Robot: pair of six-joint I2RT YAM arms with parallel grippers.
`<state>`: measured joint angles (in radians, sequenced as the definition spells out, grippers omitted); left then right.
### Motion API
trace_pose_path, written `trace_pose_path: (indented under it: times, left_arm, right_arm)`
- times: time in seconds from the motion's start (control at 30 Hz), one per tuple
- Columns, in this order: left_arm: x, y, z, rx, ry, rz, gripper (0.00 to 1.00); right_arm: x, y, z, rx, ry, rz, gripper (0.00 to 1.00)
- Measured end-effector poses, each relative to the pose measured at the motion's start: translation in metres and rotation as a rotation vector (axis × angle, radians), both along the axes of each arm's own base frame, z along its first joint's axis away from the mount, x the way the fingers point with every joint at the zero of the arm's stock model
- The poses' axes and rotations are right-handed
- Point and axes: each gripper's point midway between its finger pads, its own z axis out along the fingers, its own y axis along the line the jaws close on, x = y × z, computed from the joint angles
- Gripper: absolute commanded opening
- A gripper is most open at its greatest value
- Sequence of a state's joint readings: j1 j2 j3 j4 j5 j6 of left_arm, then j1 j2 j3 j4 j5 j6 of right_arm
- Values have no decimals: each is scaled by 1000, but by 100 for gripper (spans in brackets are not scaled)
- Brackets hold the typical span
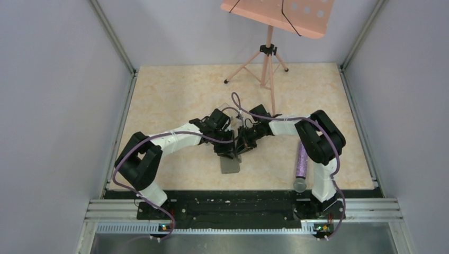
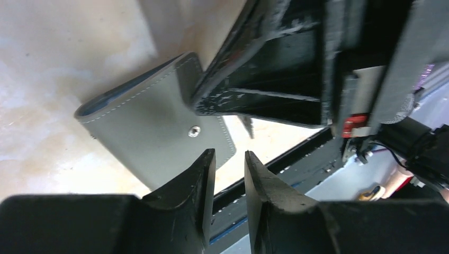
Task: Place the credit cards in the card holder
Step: Close the card holder at the center of the board.
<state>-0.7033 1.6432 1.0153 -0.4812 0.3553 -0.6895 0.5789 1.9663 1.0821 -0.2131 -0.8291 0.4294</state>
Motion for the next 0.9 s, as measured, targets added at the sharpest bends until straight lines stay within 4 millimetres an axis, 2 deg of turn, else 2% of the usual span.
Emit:
trace_pose_path:
  times: [0.23,0.33,0.5,0.63,0.7,0.9]
  left_arm:
    - [16,-23,17,-70,-18,-9,34]
    - [19,-27,13,-65,-11,-12,27]
    - [15,-25,1,-28,36,-17,26]
    - [12,-24,-3,-11,49,-23,13]
    - [12,-24,-4,-7,48,-26,0]
    - [12,-20,-7,17,40,-31,0]
  right_arm:
    - [0,0,0,0,1,0,0]
    - [0,0,0,0,1,0,0]
    - [0,0,0,-1,1,-1,0]
    - [0,0,0,-1,1,-1,0]
    - [0,0,0,-1,1,-1,0]
    - [0,0,0,-3,0,-1,0]
